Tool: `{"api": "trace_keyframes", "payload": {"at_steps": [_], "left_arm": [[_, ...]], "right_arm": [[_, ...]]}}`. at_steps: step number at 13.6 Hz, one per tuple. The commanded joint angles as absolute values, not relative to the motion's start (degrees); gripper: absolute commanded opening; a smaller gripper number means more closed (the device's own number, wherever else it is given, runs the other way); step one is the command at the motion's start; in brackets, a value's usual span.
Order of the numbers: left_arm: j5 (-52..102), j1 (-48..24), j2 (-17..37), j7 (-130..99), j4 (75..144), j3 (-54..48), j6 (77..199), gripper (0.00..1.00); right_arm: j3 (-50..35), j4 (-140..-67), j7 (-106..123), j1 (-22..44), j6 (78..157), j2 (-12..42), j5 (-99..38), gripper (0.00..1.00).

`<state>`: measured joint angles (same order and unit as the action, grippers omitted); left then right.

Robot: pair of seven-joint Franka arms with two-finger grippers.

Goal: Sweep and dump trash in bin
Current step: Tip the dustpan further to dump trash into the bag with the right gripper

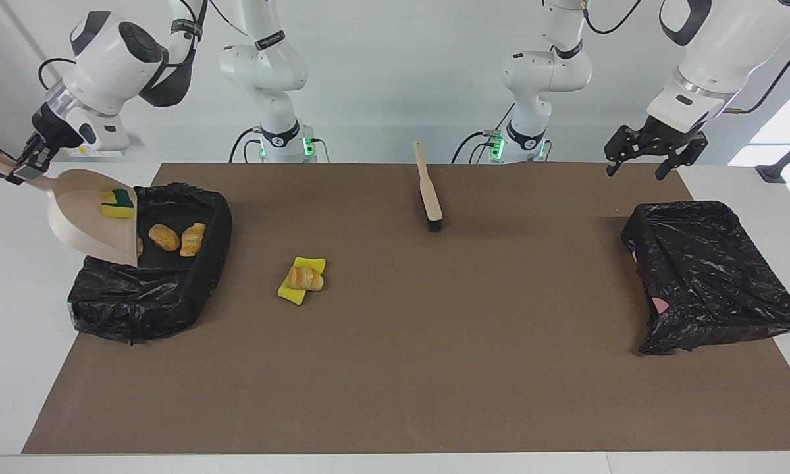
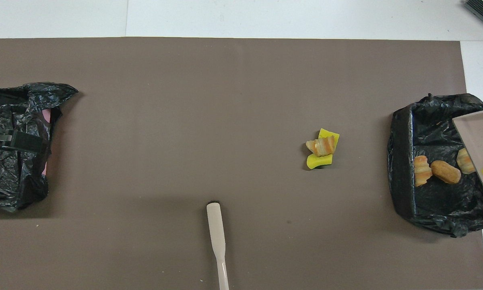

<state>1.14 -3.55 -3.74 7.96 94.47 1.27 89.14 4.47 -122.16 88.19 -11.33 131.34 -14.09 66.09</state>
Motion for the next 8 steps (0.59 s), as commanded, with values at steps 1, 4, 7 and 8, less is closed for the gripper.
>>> {"api": "trace_keyframes", "payload": {"at_steps": [1, 4, 7, 8], "left_arm": [[0.2, -2.2, -3.6, 10.5, 94.1, 0.6, 88.5, 1.0], [0.2, -2.1, -3.8, 10.4, 94.0, 0.6, 88.6, 1.0], [0.2, -1.7, -3.9, 10.4, 94.0, 0.6, 88.6, 1.0], [0.2, -1.7, -3.9, 10.4, 94.0, 0.6, 88.6, 1.0]], "right_arm": [[4.5, -124.0, 95.0, -10.5, 131.6, -16.2, 67.9, 0.0], [4.7, -123.2, 101.7, -10.8, 132.1, -15.3, 65.8, 0.0], [4.7, -122.8, 102.0, -11.0, 132.1, -14.8, 64.6, 0.0], [4.7, -122.2, 102.0, -11.1, 132.1, -14.5, 64.5, 0.0]]}}
